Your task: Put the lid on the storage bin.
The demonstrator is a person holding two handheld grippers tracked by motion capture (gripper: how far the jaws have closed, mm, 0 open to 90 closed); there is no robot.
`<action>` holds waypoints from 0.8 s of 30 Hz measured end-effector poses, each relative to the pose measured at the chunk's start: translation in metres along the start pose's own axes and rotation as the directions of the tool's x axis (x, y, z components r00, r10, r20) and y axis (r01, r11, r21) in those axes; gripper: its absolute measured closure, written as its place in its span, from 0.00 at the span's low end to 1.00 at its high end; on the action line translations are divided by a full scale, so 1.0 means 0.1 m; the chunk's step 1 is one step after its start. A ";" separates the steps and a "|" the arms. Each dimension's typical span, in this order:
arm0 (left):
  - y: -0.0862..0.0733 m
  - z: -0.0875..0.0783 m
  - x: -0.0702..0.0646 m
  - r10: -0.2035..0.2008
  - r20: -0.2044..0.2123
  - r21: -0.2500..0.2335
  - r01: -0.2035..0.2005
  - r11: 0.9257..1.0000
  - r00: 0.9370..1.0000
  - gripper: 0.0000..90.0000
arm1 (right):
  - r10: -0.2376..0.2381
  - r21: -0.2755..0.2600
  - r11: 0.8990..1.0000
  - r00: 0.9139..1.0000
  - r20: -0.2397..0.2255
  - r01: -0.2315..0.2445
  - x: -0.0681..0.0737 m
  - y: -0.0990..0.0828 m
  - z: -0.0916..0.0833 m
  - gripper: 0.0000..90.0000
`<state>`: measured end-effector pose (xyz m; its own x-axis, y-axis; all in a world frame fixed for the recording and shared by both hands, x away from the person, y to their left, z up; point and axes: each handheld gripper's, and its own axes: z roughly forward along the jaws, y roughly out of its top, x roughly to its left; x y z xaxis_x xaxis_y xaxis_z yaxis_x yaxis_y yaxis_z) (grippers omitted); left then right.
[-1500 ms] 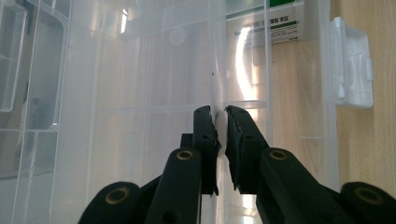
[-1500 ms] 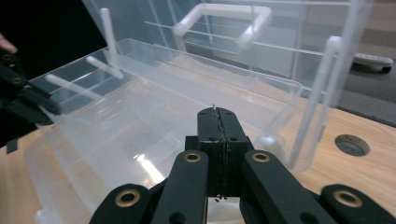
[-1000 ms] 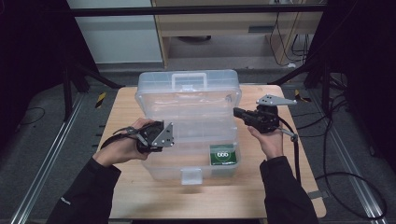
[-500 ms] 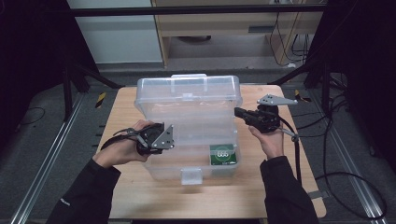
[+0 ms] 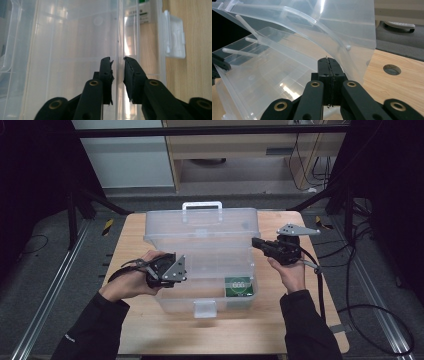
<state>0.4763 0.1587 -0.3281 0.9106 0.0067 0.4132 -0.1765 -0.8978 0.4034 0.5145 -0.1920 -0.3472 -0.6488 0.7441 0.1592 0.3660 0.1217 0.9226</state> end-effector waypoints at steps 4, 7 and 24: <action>0.01 -0.03 0.01 -0.057 -0.002 -0.078 0.057 0.995 0.998 0.77 | -0.004 0.005 1.000 1.000 -0.003 0.004 0.01 -0.02 -0.02 1.00; 0.01 -0.03 0.02 -0.092 0.002 -0.101 0.092 0.991 0.996 0.75 | -0.011 0.008 1.000 1.000 -0.007 0.011 0.01 -0.03 -0.02 1.00; -0.05 -0.01 -0.03 -0.336 0.054 -0.224 0.339 0.914 0.940 0.84 | -0.022 0.024 0.999 1.000 -0.018 0.023 0.03 -0.08 -0.05 1.00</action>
<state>0.4740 0.1636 -0.3303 0.9358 0.2839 0.2089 0.0639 -0.7195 0.6916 0.5066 -0.1939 -0.3525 -0.6686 0.7293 0.1449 0.3669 0.1542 0.9174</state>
